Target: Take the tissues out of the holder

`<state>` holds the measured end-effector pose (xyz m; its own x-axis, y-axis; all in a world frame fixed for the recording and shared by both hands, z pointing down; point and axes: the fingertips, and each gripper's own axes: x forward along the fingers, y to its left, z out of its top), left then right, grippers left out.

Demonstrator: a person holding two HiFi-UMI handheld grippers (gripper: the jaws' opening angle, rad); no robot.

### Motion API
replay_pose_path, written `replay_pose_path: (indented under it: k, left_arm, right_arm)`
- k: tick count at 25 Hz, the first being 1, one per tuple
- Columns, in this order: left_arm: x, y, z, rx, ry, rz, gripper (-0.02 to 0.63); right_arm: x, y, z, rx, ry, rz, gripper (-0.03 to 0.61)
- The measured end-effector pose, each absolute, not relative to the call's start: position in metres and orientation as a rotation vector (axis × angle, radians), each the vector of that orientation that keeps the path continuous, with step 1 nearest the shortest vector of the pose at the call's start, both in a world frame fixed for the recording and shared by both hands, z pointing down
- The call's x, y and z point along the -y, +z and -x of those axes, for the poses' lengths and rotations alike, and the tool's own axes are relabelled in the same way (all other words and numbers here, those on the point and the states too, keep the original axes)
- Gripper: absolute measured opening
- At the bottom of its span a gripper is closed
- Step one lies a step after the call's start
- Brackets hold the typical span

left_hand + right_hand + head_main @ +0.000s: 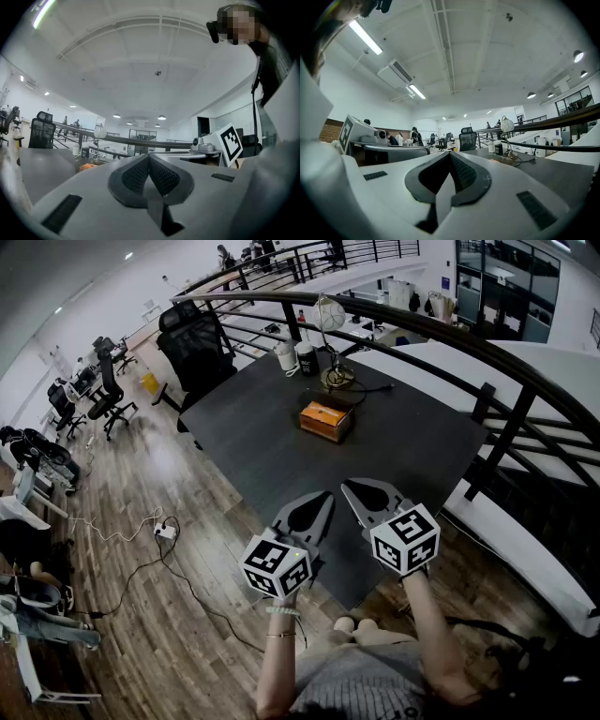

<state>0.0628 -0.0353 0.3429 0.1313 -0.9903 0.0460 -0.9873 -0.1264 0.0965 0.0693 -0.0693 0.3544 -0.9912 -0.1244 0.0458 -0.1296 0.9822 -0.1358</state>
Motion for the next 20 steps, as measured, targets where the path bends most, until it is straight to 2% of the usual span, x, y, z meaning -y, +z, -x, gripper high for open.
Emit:
replay_pose_path:
  k: [14,20]
  left_arm:
    - [0.042,0.348,-0.069,2.025,-0.03,-2.256,0.008]
    - [0.05,0.345,-0.071,2.034,0.012,-2.268,0.008]
  right_arm:
    - [0.076,0.361,-0.074,3.085,0.214,-0.171,0.014]
    - [0.082,0.36,-0.075,3.129,0.326,-0.178,0.014]
